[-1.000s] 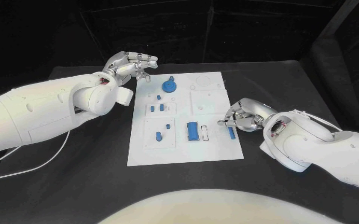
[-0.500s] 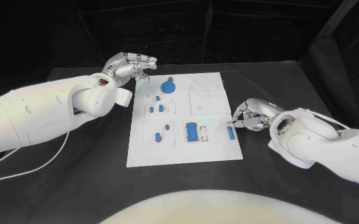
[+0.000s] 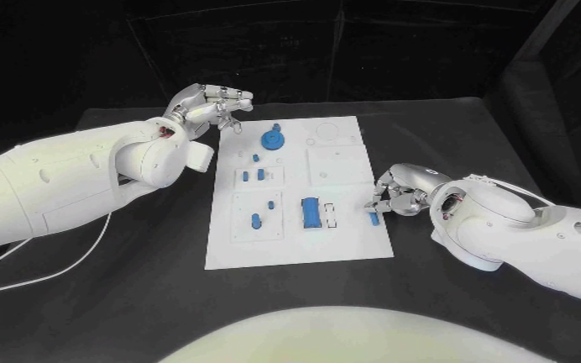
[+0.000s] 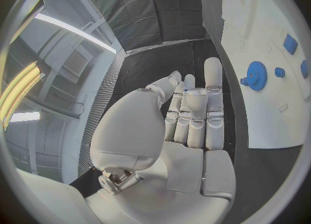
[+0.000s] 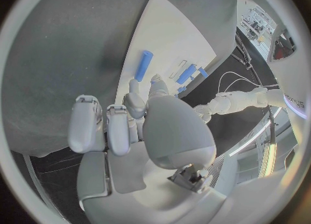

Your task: Assemble the parts on the task board

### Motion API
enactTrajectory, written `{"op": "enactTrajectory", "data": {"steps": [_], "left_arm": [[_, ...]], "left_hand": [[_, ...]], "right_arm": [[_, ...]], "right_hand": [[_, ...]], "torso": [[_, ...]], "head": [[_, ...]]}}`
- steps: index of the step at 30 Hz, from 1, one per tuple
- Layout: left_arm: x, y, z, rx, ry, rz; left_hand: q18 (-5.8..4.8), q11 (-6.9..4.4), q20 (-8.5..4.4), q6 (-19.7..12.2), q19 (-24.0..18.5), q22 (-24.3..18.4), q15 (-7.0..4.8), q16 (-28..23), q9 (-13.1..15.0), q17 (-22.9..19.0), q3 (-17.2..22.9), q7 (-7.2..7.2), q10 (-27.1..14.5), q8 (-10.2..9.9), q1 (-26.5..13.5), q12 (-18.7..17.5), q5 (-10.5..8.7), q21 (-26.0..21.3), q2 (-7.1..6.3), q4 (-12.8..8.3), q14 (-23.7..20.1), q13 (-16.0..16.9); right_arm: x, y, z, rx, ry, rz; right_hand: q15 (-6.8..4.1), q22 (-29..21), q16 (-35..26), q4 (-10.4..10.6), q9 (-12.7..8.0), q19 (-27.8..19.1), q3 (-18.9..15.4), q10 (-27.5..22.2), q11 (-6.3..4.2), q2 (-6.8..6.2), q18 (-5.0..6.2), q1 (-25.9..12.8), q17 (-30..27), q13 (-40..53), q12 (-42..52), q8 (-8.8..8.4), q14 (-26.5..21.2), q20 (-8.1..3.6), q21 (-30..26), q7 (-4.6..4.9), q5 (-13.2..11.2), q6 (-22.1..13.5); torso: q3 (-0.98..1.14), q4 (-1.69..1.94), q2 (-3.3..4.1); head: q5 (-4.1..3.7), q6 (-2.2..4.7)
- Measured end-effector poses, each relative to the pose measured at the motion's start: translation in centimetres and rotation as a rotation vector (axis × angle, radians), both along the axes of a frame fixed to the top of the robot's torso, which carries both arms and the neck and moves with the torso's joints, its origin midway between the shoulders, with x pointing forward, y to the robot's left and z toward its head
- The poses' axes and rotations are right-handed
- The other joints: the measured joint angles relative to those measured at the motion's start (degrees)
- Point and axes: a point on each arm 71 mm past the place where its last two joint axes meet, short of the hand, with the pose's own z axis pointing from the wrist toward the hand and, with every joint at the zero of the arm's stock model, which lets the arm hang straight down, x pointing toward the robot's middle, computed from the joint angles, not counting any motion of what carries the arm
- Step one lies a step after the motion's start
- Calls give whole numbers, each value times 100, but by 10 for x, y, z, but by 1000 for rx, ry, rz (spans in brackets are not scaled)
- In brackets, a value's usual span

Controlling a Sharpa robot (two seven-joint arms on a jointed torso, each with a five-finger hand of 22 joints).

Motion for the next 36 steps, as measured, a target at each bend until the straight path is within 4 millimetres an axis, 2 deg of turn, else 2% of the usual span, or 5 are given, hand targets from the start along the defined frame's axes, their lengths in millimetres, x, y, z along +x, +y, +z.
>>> {"op": "enactTrajectory", "data": {"steps": [4, 14, 23, 29, 36], "left_arm": [[0, 0, 0, 0, 0, 0], [0, 1, 0, 0, 1, 0], [0, 1, 0, 0, 3, -1], [0, 1, 0, 0, 5, -3], [-1, 2, 0, 0, 7, -4]], "left_hand": [[0, 0, 0, 0, 0, 0, 0, 0, 0, 0, 0, 0, 0, 0, 0, 0, 0, 0, 0, 0, 0, 0], [0, 0, 0, 0, 0, 0, 0, 0, 0, 0, 0, 0, 0, 0, 0, 0, 0, 0, 0, 0, 0, 0], [0, 0, 0, 0, 0, -5, 21, 0, -5, -18, -16, 0, 0, 0, 0, 0, 0, 0, 0, -16, -21, 12], [0, 0, 0, 0, 0, -4, 21, 0, -5, -17, -16, 0, 0, 0, 0, 0, 0, 0, 0, -16, -21, 12], [0, 0, 0, 0, 0, -4, 21, 0, -5, -17, -16, 0, 0, 0, 0, 0, 0, 0, 0, -16, -21, 12]], "right_arm": [[0, 2, -2, -12, 13, 11], [2, 3, -5, -52, 31, 34], [2, 13, -6, -80, 24, 76], [2, 19, -5, -106, 5, 108], [2, 24, -3, -141, -24, 145]], "right_hand": [[0, 0, 0, -16, 15, 0, -16, 0, 0, -13, 0, 13, 0, 18, 22, 0, 0, 0, 0, -28, 0, 28], [0, -37, -23, -105, 41, -13, -40, -13, -13, -57, 1, 208, 0, 7, 21, 1, 0, -13, -40, -8, -4, 48], [1, -118, -55, -280, 51, -52, -68, -73, -11, -84, 1, 439, 0, -46, -82, -46, 0, 10, -99, 15, -332, 30], [2, -138, -55, -428, 51, -71, -15, -105, -1, -59, 0, 665, -1, -68, -118, -69, 0, 30, -107, 24, -297, 38], [4, -162, -81, -620, 48, -91, 82, -155, -11, -4, 1, 944, -1, -93, -186, -140, -1, 10, -129, 34, -50, 47]], "torso": [[0, 0, -1], [-2, -2, -3], [-1, -2, -2], [-1, -2, -1], [-2, -2, -1]], "head": [[4, -2], [-4, -15], [1, -15], [-1, -29], [-12, -32]]}}
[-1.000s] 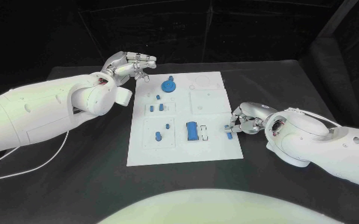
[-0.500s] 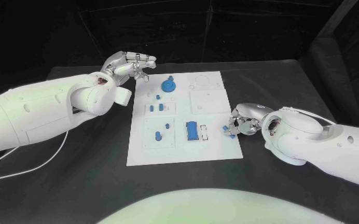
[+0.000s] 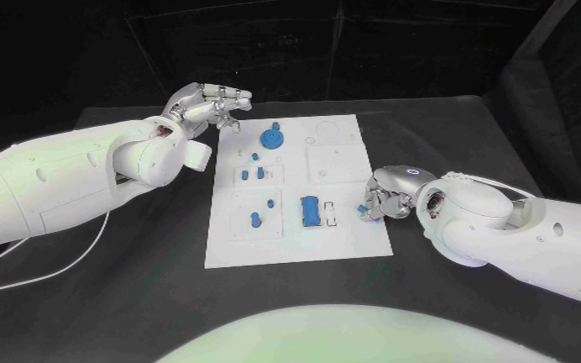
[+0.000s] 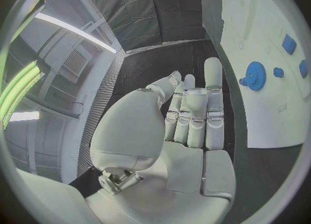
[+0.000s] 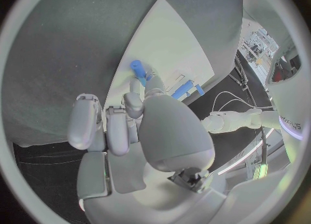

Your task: Assemble the parts on the task board

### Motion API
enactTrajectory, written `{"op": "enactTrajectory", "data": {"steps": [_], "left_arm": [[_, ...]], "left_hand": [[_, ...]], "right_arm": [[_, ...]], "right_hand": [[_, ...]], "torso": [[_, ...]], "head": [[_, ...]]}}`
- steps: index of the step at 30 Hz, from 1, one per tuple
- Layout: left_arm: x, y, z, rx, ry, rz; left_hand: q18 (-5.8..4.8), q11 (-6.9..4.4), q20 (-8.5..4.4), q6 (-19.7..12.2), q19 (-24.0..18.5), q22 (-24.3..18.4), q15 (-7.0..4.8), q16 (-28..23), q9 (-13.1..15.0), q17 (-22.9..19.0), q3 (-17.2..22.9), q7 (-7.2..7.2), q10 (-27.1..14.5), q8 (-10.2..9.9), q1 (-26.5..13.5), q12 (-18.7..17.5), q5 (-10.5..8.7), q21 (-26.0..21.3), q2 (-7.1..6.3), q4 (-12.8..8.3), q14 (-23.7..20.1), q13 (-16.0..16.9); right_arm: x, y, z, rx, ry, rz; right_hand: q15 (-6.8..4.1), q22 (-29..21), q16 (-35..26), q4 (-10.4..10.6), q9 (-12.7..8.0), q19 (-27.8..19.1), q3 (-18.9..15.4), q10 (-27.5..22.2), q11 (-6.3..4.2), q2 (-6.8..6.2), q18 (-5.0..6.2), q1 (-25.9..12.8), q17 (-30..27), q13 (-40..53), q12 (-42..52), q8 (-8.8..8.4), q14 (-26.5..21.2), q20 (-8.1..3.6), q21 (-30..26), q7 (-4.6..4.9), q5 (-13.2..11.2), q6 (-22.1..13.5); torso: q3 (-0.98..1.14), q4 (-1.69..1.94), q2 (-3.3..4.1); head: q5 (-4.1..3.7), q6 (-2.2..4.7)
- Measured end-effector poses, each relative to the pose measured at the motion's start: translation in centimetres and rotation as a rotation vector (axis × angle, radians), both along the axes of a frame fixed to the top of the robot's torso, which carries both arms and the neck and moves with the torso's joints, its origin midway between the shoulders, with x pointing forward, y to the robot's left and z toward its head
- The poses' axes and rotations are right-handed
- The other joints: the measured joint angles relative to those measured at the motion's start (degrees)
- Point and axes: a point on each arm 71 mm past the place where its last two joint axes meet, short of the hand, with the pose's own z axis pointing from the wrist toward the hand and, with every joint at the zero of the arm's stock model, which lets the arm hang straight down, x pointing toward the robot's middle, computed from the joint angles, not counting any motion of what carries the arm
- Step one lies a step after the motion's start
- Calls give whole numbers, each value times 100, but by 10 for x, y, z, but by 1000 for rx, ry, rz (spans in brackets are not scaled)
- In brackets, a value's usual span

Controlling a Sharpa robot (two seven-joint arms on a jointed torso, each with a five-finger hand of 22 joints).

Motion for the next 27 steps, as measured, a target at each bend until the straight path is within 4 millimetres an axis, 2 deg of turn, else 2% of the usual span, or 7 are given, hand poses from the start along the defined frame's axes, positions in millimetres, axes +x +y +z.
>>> {"op": "enactTrajectory", "data": {"steps": [4, 8, 12, 16, 20, 25, 27], "left_arm": [[0, 0, 0, 0, 0, 0], [0, 0, 0, 0, 0, 0], [0, 0, 0, 0, 0, 0], [0, -1, 0, 0, 0, -1], [0, -1, 0, 0, 0, -1], [0, -2, 0, -1, 0, -2], [0, -2, 0, -1, 0, -3]], "left_hand": [[0, 0, 0, 0, 0, 0, 0, 0, 0, 0, 0, 0, 0, 0, 0, 0, 0, 0, 0, 0, 0, 0], [0, 0, 0, 0, 0, 0, 0, 0, 0, 0, 0, 0, 0, 0, 0, 0, 0, 0, 0, 0, 0, 0], [0, 0, 0, 0, 0, 0, 0, 0, 1, 1, 0, 0, 0, 0, 0, 0, 0, 0, 0, 0, 0, -1], [0, 0, 0, 0, 0, 1, 0, 0, 1, 1, 0, 0, 0, 0, 0, 0, 0, 0, 0, 0, 0, -1], [0, 0, 0, 0, 0, 1, 0, 0, 1, -6, 0, 0, 0, 0, 0, 0, 0, 0, 0, 0, 0, 4], [0, 0, 0, 0, 0, 1, 0, 0, 1, -5, 0, 0, 0, 0, 0, 0, 0, 0, 0, 0, 0, 4], [0, 0, 0, 0, 0, 1, 0, 0, 1, -5, 0, 0, 0, 0, 0, 0, 0, 0, 0, 0, 0, 4]], "right_arm": [[-2, 4, 1, -4, -16, 18], [-6, 5, 2, 4, -25, 24], [-11, 6, 2, 28, -17, 17], [-13, 7, 4, 85, 1, -12], [-15, 9, 7, 171, 23, -64], [-16, 10, 9, 270, 37, -127], [-17, 12, 10, 298, 38, -143]], "right_hand": [[30, 36, 0, -202, -105, 0, 205, -1, 1, 51, -1, 235, 5, 12, -14, -92, -9, 0, 0, -8, 332, 7], [38, 90, 0, -246, -146, 16, 383, 1, 0, 80, 0, 322, 4, 55, 34, -142, -16, -15, 0, -46, 461, 40], [19, 144, 25, -165, -186, 33, 509, 34, -33, 80, 0, 322, 4, 81, 65, -224, 5, -33, 42, -40, 587, 75], [21, 191, 63, -36, -274, 42, 638, 74, -29, 109, 0, 293, 4, 83, 74, -395, 7, -41, 68, -27, 672, 99], [28, 203, 63, 77, -389, 55, 842, 75, -30, 133, 0, 267, 3, 22, -3, -606, 13, -28, 68, 1, 986, 125], [18, 235, 62, 219, -450, 64, 1181, 86, -41, -43, 0, 91, 3, 1, -3, -727, 24, -19, 92, 43, 1087, 213], [17, 241, 62, 279, -468, 63, 1276, 108, -39, -114, 0, 20, 3, 10, -17, -759, 25, -19, 98, 29, 1087, 262]], "torso": [[1, 0, 0], [5, 1, -3], [3, 4, -7], [1, 5, -6], [-1, 5, -4], [-2, 2, -3], [-3, 2, -1]], "head": [[-2, -1], [-4, -16], [-5, -11], [11, -1], [19, 10], [19, 12], [19, 4]]}}
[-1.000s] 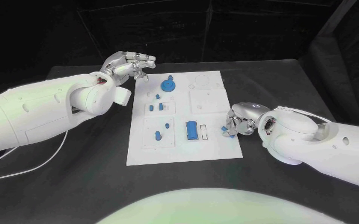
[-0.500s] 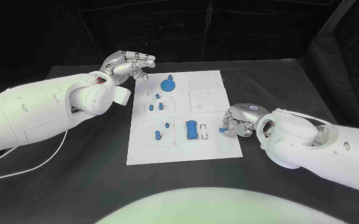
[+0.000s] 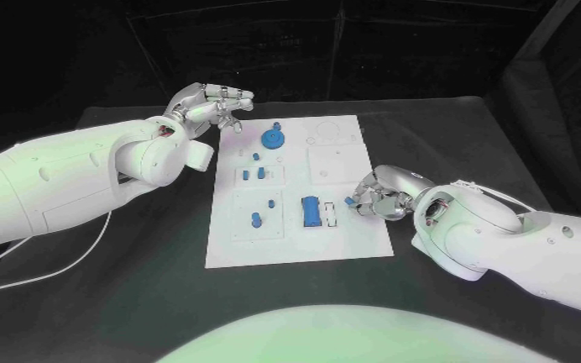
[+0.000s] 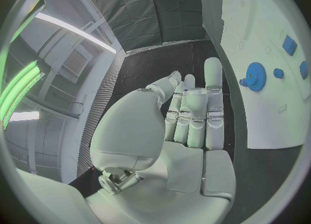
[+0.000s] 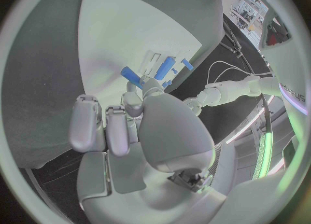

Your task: Assemble the parts on the task board

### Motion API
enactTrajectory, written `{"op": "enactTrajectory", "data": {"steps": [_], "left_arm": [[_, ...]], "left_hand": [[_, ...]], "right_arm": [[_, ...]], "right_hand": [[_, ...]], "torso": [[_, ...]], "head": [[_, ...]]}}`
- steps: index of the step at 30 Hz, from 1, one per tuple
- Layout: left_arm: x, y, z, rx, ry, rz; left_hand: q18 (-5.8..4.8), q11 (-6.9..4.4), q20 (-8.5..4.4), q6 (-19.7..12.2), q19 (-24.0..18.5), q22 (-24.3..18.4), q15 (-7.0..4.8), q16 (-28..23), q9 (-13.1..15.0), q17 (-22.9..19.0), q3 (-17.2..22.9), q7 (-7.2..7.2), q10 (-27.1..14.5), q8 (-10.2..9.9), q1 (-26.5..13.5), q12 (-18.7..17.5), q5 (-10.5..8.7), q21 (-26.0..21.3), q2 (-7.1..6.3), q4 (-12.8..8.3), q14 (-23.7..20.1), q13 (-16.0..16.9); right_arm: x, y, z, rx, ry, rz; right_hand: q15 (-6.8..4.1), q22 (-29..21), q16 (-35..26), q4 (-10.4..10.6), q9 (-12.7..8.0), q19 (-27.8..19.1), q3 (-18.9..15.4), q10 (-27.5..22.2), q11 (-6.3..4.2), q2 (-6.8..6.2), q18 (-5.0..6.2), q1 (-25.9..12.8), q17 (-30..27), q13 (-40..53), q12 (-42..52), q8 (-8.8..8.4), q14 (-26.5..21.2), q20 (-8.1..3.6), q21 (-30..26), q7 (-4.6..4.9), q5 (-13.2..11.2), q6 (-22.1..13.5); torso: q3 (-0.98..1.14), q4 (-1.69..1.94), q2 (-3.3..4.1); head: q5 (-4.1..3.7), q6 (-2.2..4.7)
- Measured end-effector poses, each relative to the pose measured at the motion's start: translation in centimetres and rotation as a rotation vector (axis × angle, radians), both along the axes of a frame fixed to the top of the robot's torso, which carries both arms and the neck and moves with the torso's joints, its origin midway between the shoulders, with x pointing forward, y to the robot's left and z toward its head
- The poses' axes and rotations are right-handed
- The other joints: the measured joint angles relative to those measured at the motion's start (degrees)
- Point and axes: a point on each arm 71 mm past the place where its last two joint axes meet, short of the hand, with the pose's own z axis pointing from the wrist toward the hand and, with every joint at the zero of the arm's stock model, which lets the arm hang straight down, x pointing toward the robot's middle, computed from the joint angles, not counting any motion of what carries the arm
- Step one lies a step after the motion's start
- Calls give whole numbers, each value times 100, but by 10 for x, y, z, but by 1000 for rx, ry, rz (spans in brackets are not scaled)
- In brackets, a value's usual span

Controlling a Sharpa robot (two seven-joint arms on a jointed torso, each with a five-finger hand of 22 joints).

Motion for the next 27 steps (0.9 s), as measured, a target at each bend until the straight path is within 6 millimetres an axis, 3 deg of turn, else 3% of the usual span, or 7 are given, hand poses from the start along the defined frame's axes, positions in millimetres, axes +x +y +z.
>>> {"op": "enactTrajectory", "data": {"steps": [10, 13, 19, 25, 27], "left_arm": [[0, -1, 0, 0, 0, -1], [0, -2, 0, -1, 0, -3], [0, -2, 0, -2, 1, -5], [-1, -2, 0, -2, 2, -6], [-1, -2, 0, -2, 3, -7]], "left_hand": [[0, 0, 0, 0, 0, 0, 0, 0, 0, 0, 0, 0, 0, 0, 0, 0, 0, 0, 0, 0, 0, 0], [0, 0, 0, 0, 0, 0, 0, 0, 1, 0, 0, 0, 0, 0, 0, 0, 0, 0, 0, 0, 0, -1], [0, 0, 0, 0, 0, 1, 0, 0, 1, -6, 0, 0, 0, 0, 0, 0, 0, 0, 0, 0, 0, -1], [0, 0, 0, 0, 0, 1, 0, 0, 1, -5, 0, 0, 0, 0, 0, 0, 0, 0, 0, 0, 0, 4], [0, 0, 0, 0, 0, 1, 0, 0, 1, -5, 0, 0, 0, 0, 0, 0, 0, 0, 0, 0, 0, 4]], "right_arm": [[2, 15, -1, 71, 26, -26], [4, 19, -4, 76, 40, -29], [7, 24, -8, 76, 65, -34], [9, 26, -10, 66, 87, -31], [9, 27, -11, 61, 94, -28]], "right_hand": [[-10, 11, 0, 150, -1, 1, 231, 19, -2, -201, 0, -200, -1, 20, -8, -64, 9, -2, 0, -40, -30, 118], [-10, 11, 0, 195, 0, 21, 321, 19, -3, -251, 0, -250, -1, -21, -48, -70, 9, -21, 0, -52, 197, 171], [-10, 10, 0, 255, 26, 21, 382, 19, -3, -312, 0, -311, -1, -15, -48, -84, 9, -21, 0, -61, 244, 225], [-63, 93, 30, 364, 96, 62, 491, 234, -94, -362, -5, -517, -1, 128, 146, -15, -43, -63, 34, -94, 243, 394], [-83, 120, 30, 386, 131, 82, 512, 276, -115, -357, -93, -584, -1, 178, 209, 13, -22, -83, 59, -94, 243, 395]], "torso": [[-1, 0, 1], [-1, 0, 1], [-1, 1, 3], [-2, 1, 1], [-2, 1, 1]], "head": [[3, -5], [-3, -8], [-2, -18], [20, -22], [22, -24]]}}
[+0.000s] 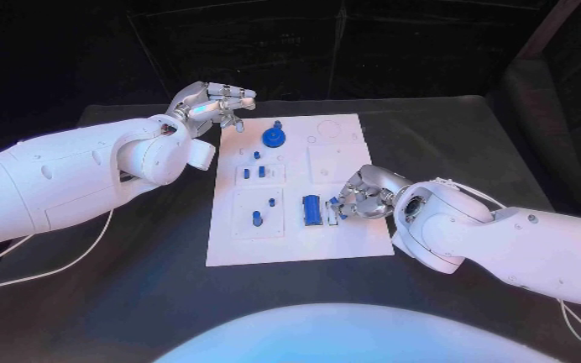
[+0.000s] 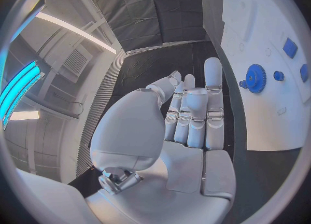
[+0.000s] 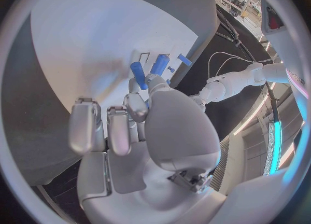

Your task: Assemble the parts on the task board

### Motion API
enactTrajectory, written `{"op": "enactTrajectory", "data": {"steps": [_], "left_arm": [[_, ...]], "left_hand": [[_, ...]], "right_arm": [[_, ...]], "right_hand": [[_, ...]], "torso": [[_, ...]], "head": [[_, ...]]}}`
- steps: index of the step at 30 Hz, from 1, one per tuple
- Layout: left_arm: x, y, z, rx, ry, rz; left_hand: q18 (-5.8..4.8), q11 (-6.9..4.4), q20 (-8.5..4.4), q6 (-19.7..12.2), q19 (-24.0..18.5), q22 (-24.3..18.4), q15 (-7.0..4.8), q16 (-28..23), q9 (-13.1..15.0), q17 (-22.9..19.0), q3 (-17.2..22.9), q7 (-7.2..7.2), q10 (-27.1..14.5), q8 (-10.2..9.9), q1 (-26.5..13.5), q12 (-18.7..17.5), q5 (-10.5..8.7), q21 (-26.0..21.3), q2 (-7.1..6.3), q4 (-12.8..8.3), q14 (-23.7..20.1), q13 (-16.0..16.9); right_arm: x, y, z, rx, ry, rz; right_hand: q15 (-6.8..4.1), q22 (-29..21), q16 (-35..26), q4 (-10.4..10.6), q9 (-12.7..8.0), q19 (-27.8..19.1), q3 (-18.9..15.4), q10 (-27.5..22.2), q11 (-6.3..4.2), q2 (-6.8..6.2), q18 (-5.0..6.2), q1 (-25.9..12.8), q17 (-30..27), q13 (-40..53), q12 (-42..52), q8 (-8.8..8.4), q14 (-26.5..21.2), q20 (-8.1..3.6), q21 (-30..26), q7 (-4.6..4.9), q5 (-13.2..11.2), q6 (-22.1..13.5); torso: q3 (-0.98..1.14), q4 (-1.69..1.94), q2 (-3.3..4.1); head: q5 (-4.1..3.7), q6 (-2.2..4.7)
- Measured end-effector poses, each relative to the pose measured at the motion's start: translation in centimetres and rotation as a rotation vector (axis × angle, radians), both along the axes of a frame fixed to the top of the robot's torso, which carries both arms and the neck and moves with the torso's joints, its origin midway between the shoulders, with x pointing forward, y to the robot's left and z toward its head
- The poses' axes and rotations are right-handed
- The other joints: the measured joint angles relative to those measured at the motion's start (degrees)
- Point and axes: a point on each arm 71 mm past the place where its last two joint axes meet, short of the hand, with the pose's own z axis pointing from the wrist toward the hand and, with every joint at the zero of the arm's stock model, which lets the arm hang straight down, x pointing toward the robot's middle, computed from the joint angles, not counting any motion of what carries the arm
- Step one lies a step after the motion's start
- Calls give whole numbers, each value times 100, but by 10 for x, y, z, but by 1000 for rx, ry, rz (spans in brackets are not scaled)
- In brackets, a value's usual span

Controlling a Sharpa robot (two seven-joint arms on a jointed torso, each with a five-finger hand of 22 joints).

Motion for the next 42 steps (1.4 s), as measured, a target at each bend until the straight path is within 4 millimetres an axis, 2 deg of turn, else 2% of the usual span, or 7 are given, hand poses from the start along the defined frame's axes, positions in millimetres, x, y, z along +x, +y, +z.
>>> {"op": "enactTrajectory", "data": {"steps": [22, 24, 29, 33, 36, 40, 42], "left_arm": [[0, -3, -1, -1, 17, -18], [0, -3, -1, -1, 18, -19], [0, -3, -1, -1, 20, -20], [0, -3, -1, -1, 22, -22], [-1, -3, -2, -2, 22, -23], [-1, -3, -2, -2, 24, -24], [-1, -3, -2, -2, 24, -25]], "left_hand": [[0, -21, 0, 0, 0, 0, 0, 0, 0, 1, 0, 0, -21, 0, 0, 0, 0, 0, 0, 0, 0, -1], [0, -21, 0, 0, 0, 0, 0, 0, 0, 1, 0, 0, -21, 0, 0, 0, 0, 0, 0, 0, 0, -1], [0, -21, 0, 0, 0, 0, 0, 0, 0, 0, 0, 0, -21, 0, 0, 0, 0, 0, 0, 0, 0, -1], [0, -21, 0, 0, 0, 1, 0, 0, 0, -9, 0, 0, -21, 0, 0, 0, 0, 0, 0, 0, 0, 4], [0, -21, 0, 0, 0, 1, 0, 0, 0, -9, 0, 0, -21, 0, 0, 0, 0, 0, 0, 0, 0, 4], [0, -21, 0, 0, 0, 0, -1, 0, 1, -9, 0, 0, -21, 0, 0, 0, 0, 0, 0, 0, -1, 3], [0, -21, 0, 0, 0, -4, -21, 0, 0, -17, 0, 0, -21, 0, 0, 0, 0, 0, 0, 0, -21, 4]], "right_arm": [[5, 6, -6, -28, 28, 16], [5, 6, -6, -33, 30, 20], [6, 6, -6, -44, 30, 30], [6, 8, -7, -54, 31, 41], [5, 9, -7, -58, 31, 48], [5, 9, -7, -63, 28, 53], [5, 9, -7, -65, 26, 55]], "right_hand": [[-19, 43, 22, 50, 42, 20, 32, 80, -40, 0, 2, -60, -1, 97, 105, 26, -21, -20, 22, -22, -4, 59], [-20, 43, 22, 65, 44, 20, 47, 101, -36, -13, 1, -123, -1, 96, 108, 26, -21, -20, 22, -53, -4, 90], [-41, 63, 43, 125, 111, 19, 67, 157, -35, 8, 2, -293, -1, 146, 166, 26, 0, -20, 22, -87, -218, 143], [-41, 66, 43, 178, 143, 41, 46, 193, -30, 4, 3, -416, -1, 218, 231, 89, 0, -41, 22, -184, -488, 251], [-42, 74, 43, 182, 152, 41, 44, 193, -31, 15, 3, -482, -1, 241, 242, 111, 0, -41, 23, -218, -656, 287], [-42, 79, 66, 210, 159, 41, 29, 213, -50, 35, 3, -575, -1, 252, 242, 104, 0, -41, 44, -199, -700, 267], [-42, 79, 66, 239, 159, 41, -3, 216, -47, 30, 3, -661, -1, 257, 242, 103, 0, -41, 45, -199, -646, 267]], "torso": [[5, -10, 1], [5, -8, 1], [5, -3, 1], [5, -3, 0], [6, -2, 1], [7, -2, 1], [6, -2, 1]], "head": [[-30, -9], [-31, -13], [-31, -17], [-23, -21], [-18, -21], [-13, -25], [-12, -30]]}}
